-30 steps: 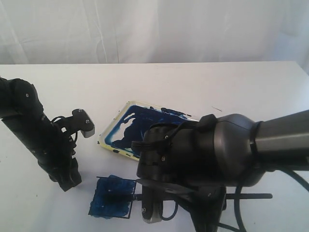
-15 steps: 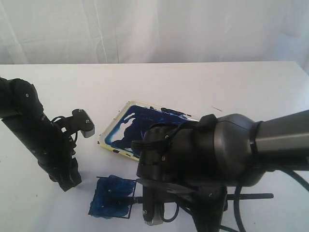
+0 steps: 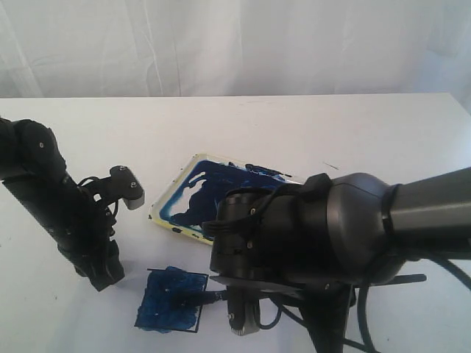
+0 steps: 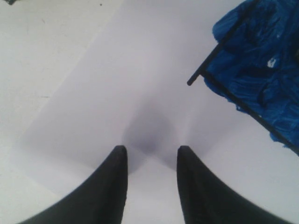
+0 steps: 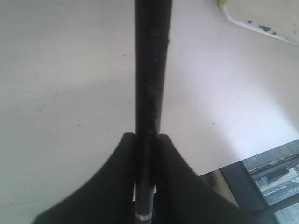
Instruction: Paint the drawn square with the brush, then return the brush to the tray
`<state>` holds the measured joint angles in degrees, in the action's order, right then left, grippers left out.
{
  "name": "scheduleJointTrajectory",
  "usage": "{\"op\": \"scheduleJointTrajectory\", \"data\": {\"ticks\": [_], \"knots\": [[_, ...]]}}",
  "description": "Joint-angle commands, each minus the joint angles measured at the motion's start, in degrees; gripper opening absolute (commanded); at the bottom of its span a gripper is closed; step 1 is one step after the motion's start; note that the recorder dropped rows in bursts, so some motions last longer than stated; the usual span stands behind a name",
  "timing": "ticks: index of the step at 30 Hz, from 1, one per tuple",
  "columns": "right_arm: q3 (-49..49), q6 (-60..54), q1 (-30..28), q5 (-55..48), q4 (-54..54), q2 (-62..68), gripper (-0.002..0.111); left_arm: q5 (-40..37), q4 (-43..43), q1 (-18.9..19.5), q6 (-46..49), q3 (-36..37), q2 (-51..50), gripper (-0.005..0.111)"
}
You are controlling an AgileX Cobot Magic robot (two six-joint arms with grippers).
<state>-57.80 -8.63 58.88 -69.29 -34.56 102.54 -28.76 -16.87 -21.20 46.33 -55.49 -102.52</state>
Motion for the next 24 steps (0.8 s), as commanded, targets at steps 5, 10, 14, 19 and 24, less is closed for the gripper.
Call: {"op": "scheduleJointTrajectory", "data": {"ticks": [5,10,14,19,24], "knots": [[-0.1,-0.1,-2.6,-0.7,-2.6,-0.7,0.0,-2.6,1.2,-0.1,-0.1,0.9,-1.1,0.042],[-0.1,-0.6,-2.9,-0.7,-3.8,-0.7,0.0,-2.6,1.2,-0.1,-0.1,0.9,-1.1,0.042],[0.8,-1.9,-2.9,-0.7,-4.5,-0.7,0.0,-2.6,1.2,-0.1,-0.1,0.9,-1.1,0.042],[2.2,-2.7,-2.9,-0.7,-5.9,-1.9,0.0,-2.6,1.2,-0.1,-0.1,0.9,-1.1,0.042],[3.3,-3.4,-2.9,-0.7,-5.7,-4.8,0.0,-2.6,1.2,-0.1,-0.1,0.9,-1.1,0.042]]}}
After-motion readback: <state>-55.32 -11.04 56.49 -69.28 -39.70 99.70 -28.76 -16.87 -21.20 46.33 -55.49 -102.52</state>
